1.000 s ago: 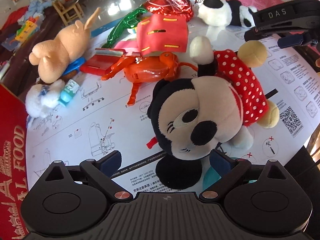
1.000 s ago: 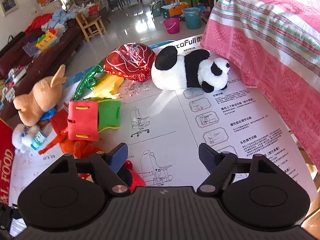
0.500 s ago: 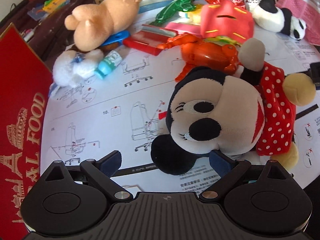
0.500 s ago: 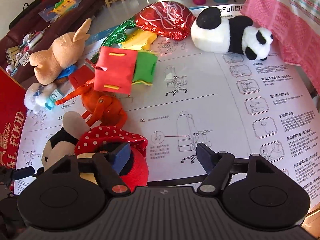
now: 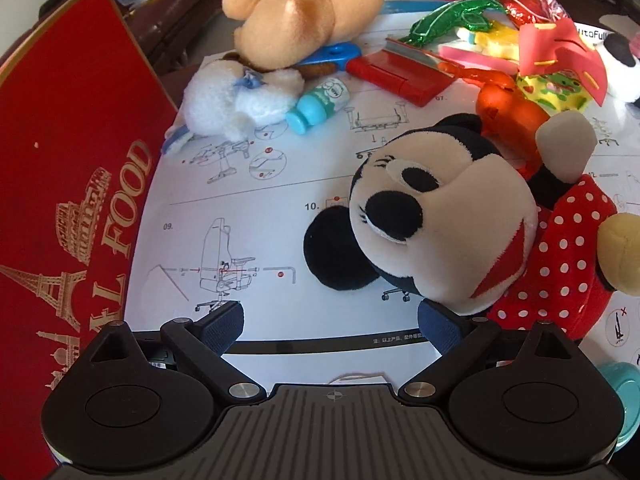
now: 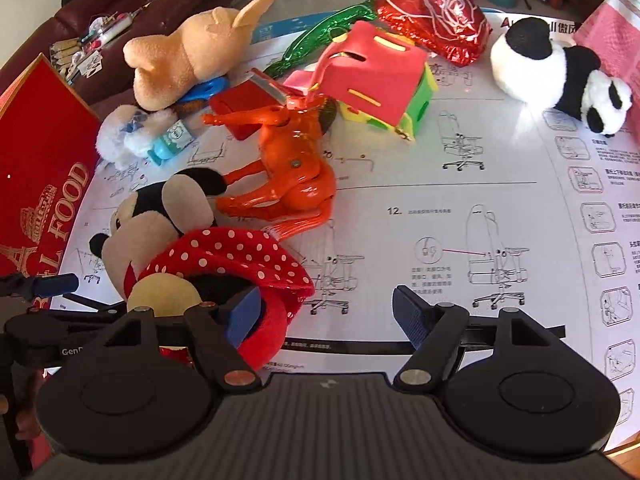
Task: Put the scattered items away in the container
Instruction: 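Move both tools toward the Minnie Mouse plush in the red polka-dot dress, then grasp Minnie's foot with the left tool while the right tool grips her dress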
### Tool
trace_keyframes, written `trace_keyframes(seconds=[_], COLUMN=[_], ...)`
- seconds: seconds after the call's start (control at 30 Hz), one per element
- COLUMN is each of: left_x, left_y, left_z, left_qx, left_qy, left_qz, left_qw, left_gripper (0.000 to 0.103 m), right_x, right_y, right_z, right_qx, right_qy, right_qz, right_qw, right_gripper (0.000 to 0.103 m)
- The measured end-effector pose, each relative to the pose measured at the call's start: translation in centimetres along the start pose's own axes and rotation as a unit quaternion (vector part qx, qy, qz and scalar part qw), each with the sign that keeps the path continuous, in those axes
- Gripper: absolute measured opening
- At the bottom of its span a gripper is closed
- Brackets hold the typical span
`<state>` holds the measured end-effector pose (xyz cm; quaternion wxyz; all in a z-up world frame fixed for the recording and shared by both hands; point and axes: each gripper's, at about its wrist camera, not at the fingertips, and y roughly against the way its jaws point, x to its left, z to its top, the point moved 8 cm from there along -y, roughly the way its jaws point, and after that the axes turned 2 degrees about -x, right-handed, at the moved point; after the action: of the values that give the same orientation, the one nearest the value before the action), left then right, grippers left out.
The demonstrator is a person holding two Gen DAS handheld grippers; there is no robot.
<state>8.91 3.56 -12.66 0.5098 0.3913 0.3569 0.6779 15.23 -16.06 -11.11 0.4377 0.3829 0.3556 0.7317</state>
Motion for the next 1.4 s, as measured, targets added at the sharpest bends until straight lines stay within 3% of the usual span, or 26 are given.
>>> trace_keyframes(seconds=[0.17, 0.33, 0.7, 0.93, 1.03, 1.17, 1.27, 1.4], left_x=[0.2, 0.3, 0.5, -1.1, -2.0, -3.4, -4.4, -5.7], left_y=[0.1, 0.6, 2.8, 2.9, 2.6, 1.9, 1.6, 1.5], left_z=[-0.3, -0.6, -2.9, -3.9, -4.1, -4.0, -3.5, -3.2], left_qx=[0.001, -0.006, -0.047, -0.046, -0.041, -0.039, -0.038, -0.034], left_qy=[0.003, -0.003, -0.022, -0.038, -0.050, -0.074, -0.088, -0.106], left_qz=[-0.016, -0.021, -0.101, -0.133, -0.141, -0.142, -0.149, -0.169], left_qw=[0.9999, 0.9998, 0.9936, 0.9893, 0.9879, 0.9864, 0.9841, 0.9794], left_gripper=[0.099, 0.099, 0.099, 0.099, 0.099, 0.097, 0.090, 0.070], right_x=[2.4, 3.4, 5.6, 8.7, 8.8, 7.5, 6.2, 5.5], right_y=[-0.4, -0.2, 1.7, -0.7, -1.8, -2.3, -2.2, -2.0], right_z=[-0.9, -1.0, 2.3, 3.2, 3.1, 2.8, 2.7, 2.6], right_qx=[0.023, 0.019, -0.042, -0.035, -0.032, -0.030, -0.026, -0.025], right_qy=[0.017, 0.040, 0.050, 0.080, 0.090, 0.074, 0.055, 0.045], right_qz=[0.035, 0.031, 0.064, 0.075, 0.066, 0.058, 0.055, 0.060], right_qw=[0.999, 0.999, 0.996, 0.993, 0.993, 0.995, 0.997, 0.997], right_gripper=[0.078, 0.079, 0.078, 0.062, 0.024, 0.023, 0.023, 0.023])
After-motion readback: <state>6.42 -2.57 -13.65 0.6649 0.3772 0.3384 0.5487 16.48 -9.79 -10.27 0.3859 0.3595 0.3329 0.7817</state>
